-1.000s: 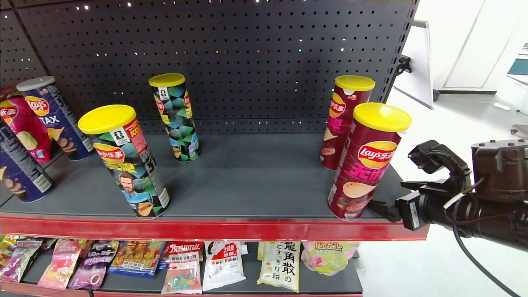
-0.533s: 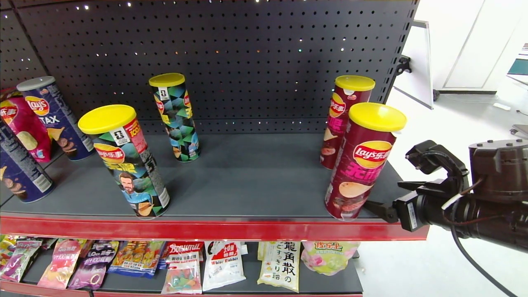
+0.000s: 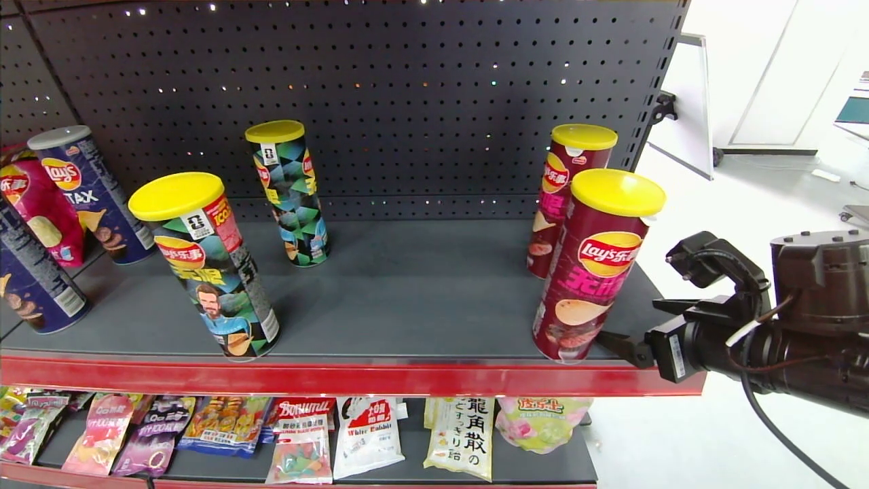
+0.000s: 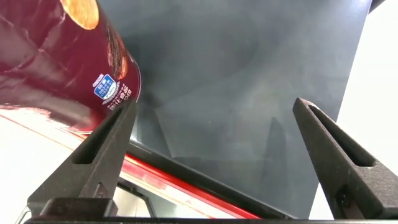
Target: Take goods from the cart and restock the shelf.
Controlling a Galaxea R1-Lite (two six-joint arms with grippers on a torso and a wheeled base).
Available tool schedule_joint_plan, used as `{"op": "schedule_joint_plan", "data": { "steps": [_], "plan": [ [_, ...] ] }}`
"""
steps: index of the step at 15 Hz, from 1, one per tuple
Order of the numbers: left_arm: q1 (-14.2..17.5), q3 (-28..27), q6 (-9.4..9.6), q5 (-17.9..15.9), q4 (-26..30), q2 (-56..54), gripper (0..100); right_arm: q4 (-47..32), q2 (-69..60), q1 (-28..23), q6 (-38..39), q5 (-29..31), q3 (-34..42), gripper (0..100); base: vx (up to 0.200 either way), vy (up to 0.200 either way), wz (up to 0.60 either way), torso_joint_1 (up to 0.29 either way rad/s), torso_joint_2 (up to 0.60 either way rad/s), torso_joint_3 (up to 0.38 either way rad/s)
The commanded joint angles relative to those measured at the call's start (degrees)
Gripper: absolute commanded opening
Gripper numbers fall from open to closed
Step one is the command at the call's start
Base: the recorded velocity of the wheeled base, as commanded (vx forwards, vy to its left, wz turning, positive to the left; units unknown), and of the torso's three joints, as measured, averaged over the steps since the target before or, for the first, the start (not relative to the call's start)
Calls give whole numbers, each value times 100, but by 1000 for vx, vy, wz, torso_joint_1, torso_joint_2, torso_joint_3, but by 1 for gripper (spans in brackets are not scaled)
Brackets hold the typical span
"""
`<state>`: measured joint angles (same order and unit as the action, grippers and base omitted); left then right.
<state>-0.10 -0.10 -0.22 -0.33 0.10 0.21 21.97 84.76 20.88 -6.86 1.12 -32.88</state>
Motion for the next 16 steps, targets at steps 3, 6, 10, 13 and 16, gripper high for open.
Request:
{"op": "schedule_joint_plan", "data": {
  "steps": [3, 6, 10, 13, 16],
  "plan": [
    [1, 1, -4, -2, -1, -3, 100, 27, -311, -322, -8, 2, 62, 100, 0, 0, 0, 0, 0, 0],
    [1, 1, -4, -2, -1, -3, 100, 27, -1049, -744, 18, -42, 361, 100, 0, 0, 0, 0, 0, 0],
    [1, 1, -4, -2, -1, -3, 100, 1, -2377, -937, 45, -86, 1249, 100, 0, 0, 0, 0, 0, 0],
    [1, 1, -4, -2, -1, -3, 100, -8, -3835, -1341, 62, -560, 1943, 100, 0, 0, 0, 0, 0, 0],
    [1, 1, -4, -2, -1, -3, 100, -35, -4820, -1411, 45, -631, 2286, 100, 0, 0, 0, 0, 0, 0]
  ]
}}
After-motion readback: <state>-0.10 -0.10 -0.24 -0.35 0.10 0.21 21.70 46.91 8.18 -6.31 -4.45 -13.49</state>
